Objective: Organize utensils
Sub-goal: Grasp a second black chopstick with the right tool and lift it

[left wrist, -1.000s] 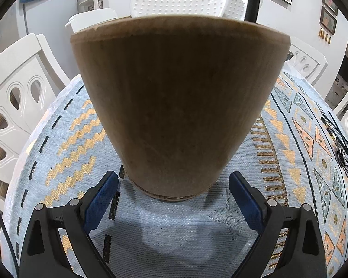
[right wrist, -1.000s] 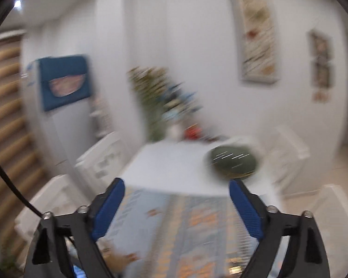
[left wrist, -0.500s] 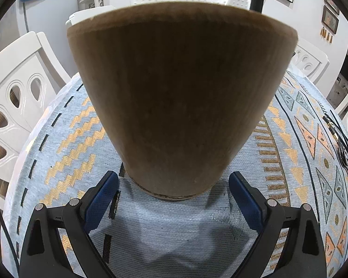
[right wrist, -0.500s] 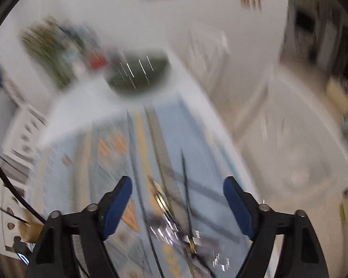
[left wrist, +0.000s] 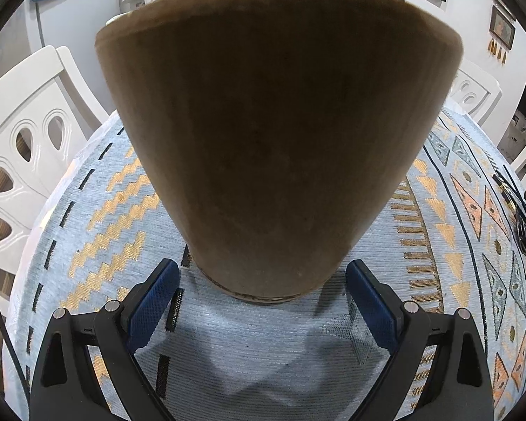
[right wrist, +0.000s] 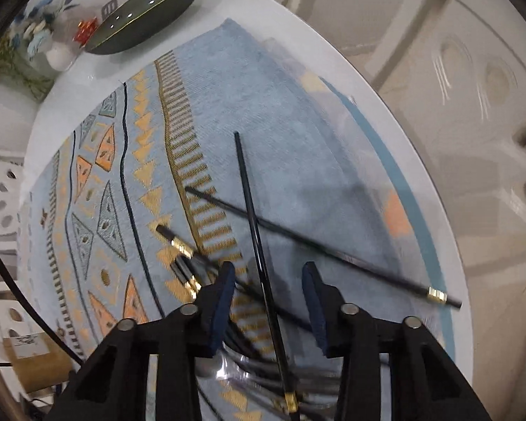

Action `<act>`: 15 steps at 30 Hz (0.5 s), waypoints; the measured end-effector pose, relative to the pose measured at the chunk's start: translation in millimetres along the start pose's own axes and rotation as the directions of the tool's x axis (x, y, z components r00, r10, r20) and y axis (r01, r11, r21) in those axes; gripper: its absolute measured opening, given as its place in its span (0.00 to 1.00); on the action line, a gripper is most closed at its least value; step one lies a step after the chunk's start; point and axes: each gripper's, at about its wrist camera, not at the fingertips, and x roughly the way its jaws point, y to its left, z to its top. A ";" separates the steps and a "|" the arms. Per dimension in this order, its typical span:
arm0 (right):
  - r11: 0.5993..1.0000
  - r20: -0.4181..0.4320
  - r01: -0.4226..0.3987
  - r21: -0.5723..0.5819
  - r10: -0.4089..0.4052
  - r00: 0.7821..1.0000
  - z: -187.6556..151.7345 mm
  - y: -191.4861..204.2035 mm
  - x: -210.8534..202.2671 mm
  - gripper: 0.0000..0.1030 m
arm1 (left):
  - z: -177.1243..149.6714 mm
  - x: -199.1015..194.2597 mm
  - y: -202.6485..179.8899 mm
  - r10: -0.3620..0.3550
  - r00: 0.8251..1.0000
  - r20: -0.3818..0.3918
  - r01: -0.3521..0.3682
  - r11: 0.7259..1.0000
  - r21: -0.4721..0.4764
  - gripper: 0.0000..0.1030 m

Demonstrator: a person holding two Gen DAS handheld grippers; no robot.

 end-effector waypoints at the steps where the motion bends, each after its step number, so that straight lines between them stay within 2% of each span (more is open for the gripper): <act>1: 1.000 0.004 0.009 -0.011 -0.009 1.000 2.5 4.4 1.1 0.30 | 0.0 0.2 -0.7 0.001 1.000 0.000 -0.001 1.000 0.001 0.93; 4: 0.998 0.007 0.045 -0.043 -0.045 0.999 8.9 13.2 9.1 0.24 | 0.2 0.7 -1.4 0.002 1.000 0.000 -0.002 1.000 0.002 0.93; 9: 0.994 -0.015 0.083 -0.068 -0.084 0.996 12.7 18.8 25.2 0.09 | 0.4 0.4 -2.4 0.001 1.000 -0.001 -0.001 1.000 0.004 0.93; 13: 0.987 0.008 0.110 -0.115 -0.110 0.994 12.7 25.5 25.1 0.05 | 0.5 0.5 -2.5 0.001 1.000 -0.001 -0.001 1.000 0.004 0.93; 15: 0.989 0.006 0.095 -0.111 -0.095 0.995 12.8 23.1 22.8 0.05 | 0.5 0.4 -2.7 0.001 1.000 -0.001 -0.001 1.000 0.004 0.93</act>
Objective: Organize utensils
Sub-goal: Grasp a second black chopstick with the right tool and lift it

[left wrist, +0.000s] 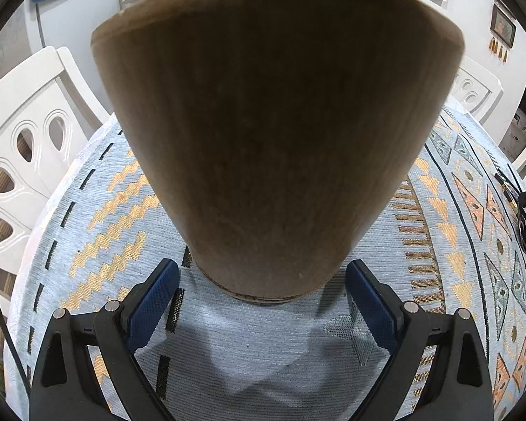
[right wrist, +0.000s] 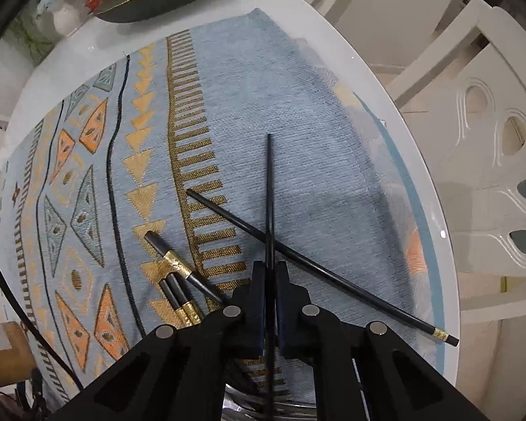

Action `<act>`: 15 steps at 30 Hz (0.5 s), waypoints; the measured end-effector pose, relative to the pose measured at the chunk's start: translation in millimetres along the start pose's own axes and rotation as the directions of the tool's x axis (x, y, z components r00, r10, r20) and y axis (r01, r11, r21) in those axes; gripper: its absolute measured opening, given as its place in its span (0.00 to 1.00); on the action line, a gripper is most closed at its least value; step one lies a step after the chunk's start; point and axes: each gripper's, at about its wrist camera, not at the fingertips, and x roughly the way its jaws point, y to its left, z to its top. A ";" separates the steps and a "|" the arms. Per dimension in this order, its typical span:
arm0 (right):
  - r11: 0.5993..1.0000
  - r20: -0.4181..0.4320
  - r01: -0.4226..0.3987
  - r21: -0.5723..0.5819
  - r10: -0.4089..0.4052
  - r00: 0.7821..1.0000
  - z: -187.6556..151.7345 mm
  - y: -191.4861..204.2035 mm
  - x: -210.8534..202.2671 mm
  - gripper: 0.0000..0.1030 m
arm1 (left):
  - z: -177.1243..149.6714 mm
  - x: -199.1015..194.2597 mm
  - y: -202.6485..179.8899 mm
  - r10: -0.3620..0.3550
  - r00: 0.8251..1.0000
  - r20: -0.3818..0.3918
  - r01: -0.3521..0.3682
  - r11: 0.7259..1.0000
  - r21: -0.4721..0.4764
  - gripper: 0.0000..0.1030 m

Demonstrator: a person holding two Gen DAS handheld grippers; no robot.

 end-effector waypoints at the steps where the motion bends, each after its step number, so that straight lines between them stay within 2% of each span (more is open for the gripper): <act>1: 1.000 0.003 -0.010 0.005 0.010 1.000 -0.4 -1.6 -2.0 0.05 | 0.0 0.1 -0.2 0.000 1.000 0.000 0.000 1.000 0.000 0.93; 6: 0.996 0.049 -0.092 0.018 0.091 0.995 -11.7 -13.3 -28.6 0.05 | 0.1 0.0 -0.6 0.000 1.000 0.000 0.000 1.000 0.000 0.93; 15: 0.987 0.195 -0.129 -0.094 0.145 0.970 -45.9 -4.6 -90.4 0.05 | -2.3 -4.4 2.0 -0.007 1.000 0.007 0.007 1.000 -0.001 0.93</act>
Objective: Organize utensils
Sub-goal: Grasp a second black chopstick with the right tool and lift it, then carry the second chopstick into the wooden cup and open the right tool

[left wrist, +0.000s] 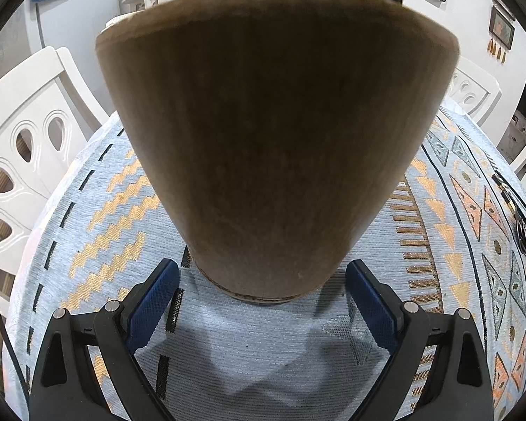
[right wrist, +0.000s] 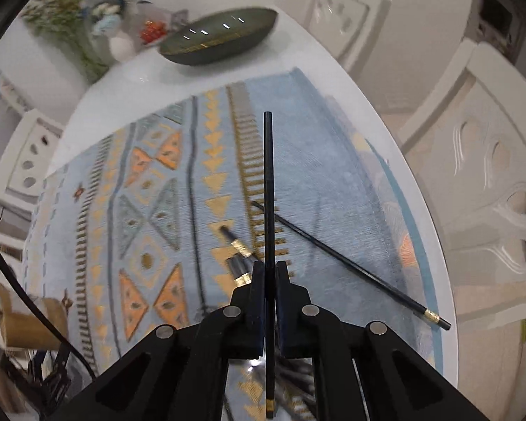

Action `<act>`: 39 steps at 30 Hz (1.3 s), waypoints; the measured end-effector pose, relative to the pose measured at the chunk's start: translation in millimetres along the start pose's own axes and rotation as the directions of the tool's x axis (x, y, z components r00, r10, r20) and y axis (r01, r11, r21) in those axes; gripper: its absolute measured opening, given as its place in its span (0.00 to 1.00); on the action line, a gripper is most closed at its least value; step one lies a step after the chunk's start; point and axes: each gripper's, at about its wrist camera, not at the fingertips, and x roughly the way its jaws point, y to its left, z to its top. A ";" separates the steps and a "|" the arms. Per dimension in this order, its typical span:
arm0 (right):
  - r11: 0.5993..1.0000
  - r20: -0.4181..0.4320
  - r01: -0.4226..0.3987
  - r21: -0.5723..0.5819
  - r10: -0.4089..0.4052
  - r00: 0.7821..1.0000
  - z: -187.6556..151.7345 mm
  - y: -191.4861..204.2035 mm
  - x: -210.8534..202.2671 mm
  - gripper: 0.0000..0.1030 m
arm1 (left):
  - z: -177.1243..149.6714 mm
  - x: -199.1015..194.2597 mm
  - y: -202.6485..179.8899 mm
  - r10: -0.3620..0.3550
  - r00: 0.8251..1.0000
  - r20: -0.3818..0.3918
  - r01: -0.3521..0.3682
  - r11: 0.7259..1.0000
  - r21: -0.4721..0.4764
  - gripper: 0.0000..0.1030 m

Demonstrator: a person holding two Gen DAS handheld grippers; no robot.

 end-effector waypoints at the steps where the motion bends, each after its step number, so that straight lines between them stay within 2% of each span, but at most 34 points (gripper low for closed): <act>1: 1.000 0.012 -0.007 -0.011 0.008 1.000 -3.9 3.4 -5.2 0.05 | -0.4 -0.6 0.2 -0.001 1.000 0.001 0.001 1.000 0.000 0.93; 7: 0.996 0.070 -0.039 -0.082 0.044 0.997 -33.0 37.9 -33.6 0.05 | -2.7 -6.6 -4.2 -0.003 1.000 0.008 0.003 1.000 0.003 0.93; 10: 0.991 0.106 -0.087 -0.099 0.097 0.990 -44.2 55.1 -51.7 0.05 | -2.2 -9.9 -6.9 -0.004 1.000 0.011 0.004 1.000 0.004 0.93; 16: 0.971 0.195 -0.186 -0.149 0.213 0.957 -40.2 96.5 -89.1 0.05 | -3.4 -13.2 -6.6 -0.005 1.000 0.014 0.005 1.000 0.004 0.93; 19: 0.941 0.225 -0.277 -0.194 0.318 0.921 -31.8 120.5 -111.6 0.05 | -3.2 -14.3 -6.1 -0.006 1.000 0.013 0.006 1.000 0.003 0.93; 20: 0.926 0.240 -0.310 -0.214 0.357 0.903 -27.5 132.0 -122.6 0.05 | -3.0 -14.8 -6.0 -0.006 1.000 0.015 0.006 1.000 0.002 0.93; 22: 0.905 0.256 -0.348 -0.247 0.407 0.877 -20.7 147.6 -136.6 0.05 | -3.0 -15.1 -6.7 -0.006 1.000 0.017 0.006 1.000 0.002 0.93; 25: 0.852 0.272 -0.409 -0.326 0.499 0.823 -12.6 179.7 -164.0 0.05 | -3.2 -14.8 -6.6 -0.006 1.000 0.020 0.006 1.000 0.000 0.93; 29: 0.786 0.253 -0.457 -0.417 0.583 0.772 -11.7 220.7 -184.7 0.05 | -3.3 -14.6 -4.9 -0.007 1.000 0.021 0.007 1.000 -0.004 0.93; 33: 0.726 0.209 -0.487 -0.486 0.637 0.742 -17.1 257.6 -191.0 0.05 | -3.1 -15.0 -4.5 -0.008 1.000 0.025 0.008 1.000 -0.003 0.93; 37: 0.688 0.155 -0.515 -0.511 0.663 0.732 -22.9 285.5 -182.6 0.05 | -3.0 -15.0 -4.9 -0.010 1.000 0.026 0.010 1.000 -0.004 0.93; 39: 0.686 0.140 -0.513 -0.516 0.658 0.739 -27.2 292.8 -175.0 0.05 | -2.9 -15.0 -5.0 -0.011 1.000 0.027 0.011 1.000 -0.004 0.93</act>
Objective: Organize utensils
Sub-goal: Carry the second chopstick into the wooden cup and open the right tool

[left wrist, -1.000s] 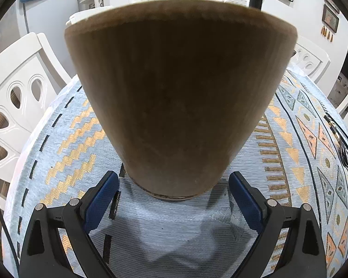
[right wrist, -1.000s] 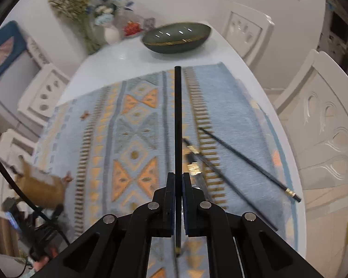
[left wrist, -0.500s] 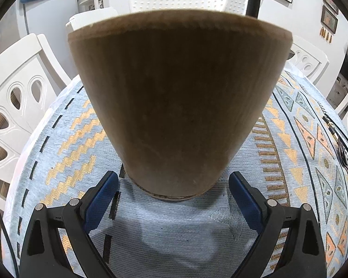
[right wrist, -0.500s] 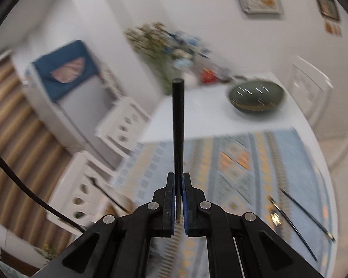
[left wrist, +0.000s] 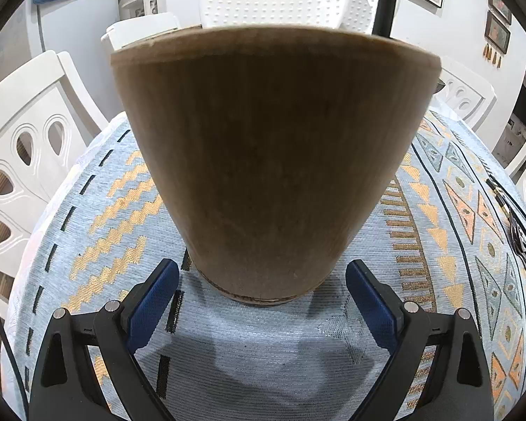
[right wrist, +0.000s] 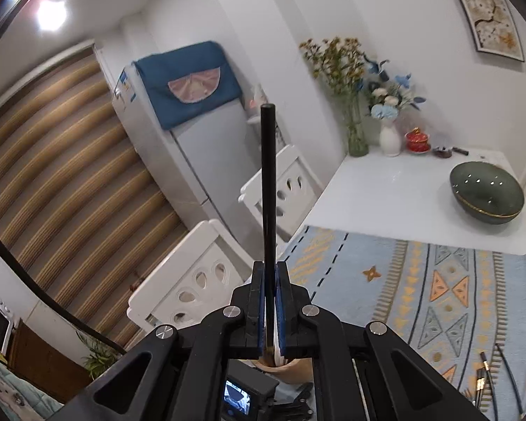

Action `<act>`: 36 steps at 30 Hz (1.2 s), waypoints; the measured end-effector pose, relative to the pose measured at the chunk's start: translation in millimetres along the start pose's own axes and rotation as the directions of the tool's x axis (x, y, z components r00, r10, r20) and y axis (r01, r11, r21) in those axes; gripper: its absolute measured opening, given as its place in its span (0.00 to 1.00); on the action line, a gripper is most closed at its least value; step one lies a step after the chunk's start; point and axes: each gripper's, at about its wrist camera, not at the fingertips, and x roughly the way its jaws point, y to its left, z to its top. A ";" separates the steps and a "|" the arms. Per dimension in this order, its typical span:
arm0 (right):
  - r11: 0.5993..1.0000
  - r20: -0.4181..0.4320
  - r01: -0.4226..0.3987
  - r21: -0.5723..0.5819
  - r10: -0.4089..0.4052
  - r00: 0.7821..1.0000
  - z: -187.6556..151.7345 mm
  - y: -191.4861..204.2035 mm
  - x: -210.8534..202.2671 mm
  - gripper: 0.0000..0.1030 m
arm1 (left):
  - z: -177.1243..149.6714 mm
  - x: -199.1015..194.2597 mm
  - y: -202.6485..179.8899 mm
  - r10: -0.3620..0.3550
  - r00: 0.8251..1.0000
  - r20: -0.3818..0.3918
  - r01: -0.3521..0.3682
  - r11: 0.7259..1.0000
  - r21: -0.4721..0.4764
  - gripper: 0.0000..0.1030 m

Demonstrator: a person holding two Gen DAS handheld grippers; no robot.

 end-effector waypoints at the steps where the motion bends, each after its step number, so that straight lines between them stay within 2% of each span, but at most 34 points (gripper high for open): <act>1: 1.000 -0.009 0.002 -0.003 -0.002 1.000 -1.4 1.3 5.6 0.05 | -0.1 0.0 -0.1 0.000 1.000 0.000 0.000 1.000 0.000 0.93; 6: 1.000 -0.053 -0.007 0.007 0.008 0.999 -11.7 2.7 30.3 0.05 | -0.4 0.0 -0.6 -0.002 1.000 -0.001 0.002 1.000 0.000 0.93; 22: 0.998 -0.116 0.043 -0.055 -0.049 0.992 -21.4 4.2 56.5 0.05 | -0.4 0.3 -1.2 -0.005 1.000 0.002 0.005 1.000 -0.003 0.93; 26: 0.999 -0.180 0.028 -0.040 -0.035 0.983 -21.9 -0.3 67.9 0.09 | -0.3 0.3 -1.4 -0.004 1.000 0.002 0.004 1.000 -0.003 0.93; 31: 0.999 -0.196 0.035 -0.007 -0.036 0.980 -21.7 -12.6 68.9 0.22 | -0.3 0.5 -1.2 -0.004 1.000 0.001 0.004 1.000 -0.003 0.93; 35: 0.998 -0.150 0.044 0.039 -0.038 0.988 -18.2 -26.7 54.3 0.49 | -0.3 0.5 -1.0 -0.004 1.000 0.001 0.004 1.000 -0.003 0.93; 36: 0.997 -0.122 0.046 0.061 -0.039 0.992 -17.2 -33.3 46.9 0.49 | -0.2 0.5 -1.0 -0.004 1.000 0.002 0.004 1.000 -0.004 0.93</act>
